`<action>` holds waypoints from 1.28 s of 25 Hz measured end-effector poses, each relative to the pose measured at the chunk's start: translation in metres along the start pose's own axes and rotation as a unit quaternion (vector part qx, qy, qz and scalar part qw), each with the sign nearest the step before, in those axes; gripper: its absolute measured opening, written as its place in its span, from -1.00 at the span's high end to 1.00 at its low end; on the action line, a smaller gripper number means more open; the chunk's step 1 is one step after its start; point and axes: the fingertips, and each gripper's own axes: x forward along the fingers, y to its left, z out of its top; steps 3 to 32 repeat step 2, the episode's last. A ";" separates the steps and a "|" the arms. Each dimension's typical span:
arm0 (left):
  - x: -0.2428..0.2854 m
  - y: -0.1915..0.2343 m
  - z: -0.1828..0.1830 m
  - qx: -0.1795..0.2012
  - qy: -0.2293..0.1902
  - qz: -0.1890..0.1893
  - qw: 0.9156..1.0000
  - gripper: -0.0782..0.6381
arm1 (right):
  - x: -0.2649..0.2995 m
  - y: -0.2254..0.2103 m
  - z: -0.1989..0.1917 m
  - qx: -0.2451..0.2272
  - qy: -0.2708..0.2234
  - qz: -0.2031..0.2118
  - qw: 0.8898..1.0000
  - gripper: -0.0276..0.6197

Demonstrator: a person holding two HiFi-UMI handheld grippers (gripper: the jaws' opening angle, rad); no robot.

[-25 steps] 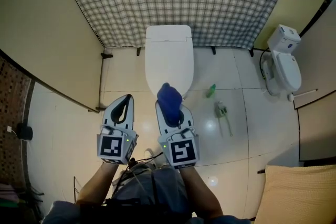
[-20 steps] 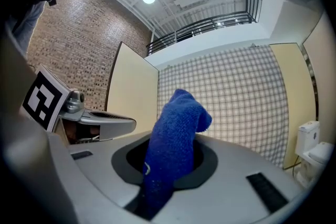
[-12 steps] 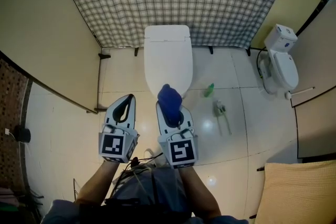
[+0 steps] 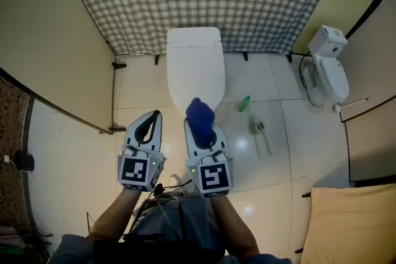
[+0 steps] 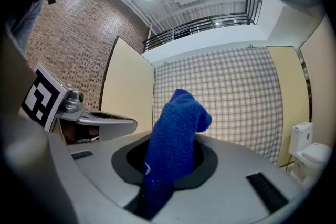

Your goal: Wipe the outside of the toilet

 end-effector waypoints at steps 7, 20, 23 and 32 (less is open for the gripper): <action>0.004 -0.003 -0.008 0.001 -0.003 -0.002 1.000 0.74 | 0.000 -0.002 -0.010 -0.005 -0.006 0.000 1.000 0.70; 0.004 -0.003 -0.008 0.001 -0.003 -0.002 1.000 0.74 | 0.000 -0.002 -0.010 -0.005 -0.006 0.000 1.000 0.70; 0.004 -0.003 -0.008 0.001 -0.003 -0.002 1.000 0.74 | 0.000 -0.002 -0.010 -0.005 -0.006 0.000 1.000 0.70; 0.004 -0.003 -0.008 0.001 -0.003 -0.002 1.000 0.74 | 0.000 -0.002 -0.010 -0.005 -0.006 0.000 1.000 0.70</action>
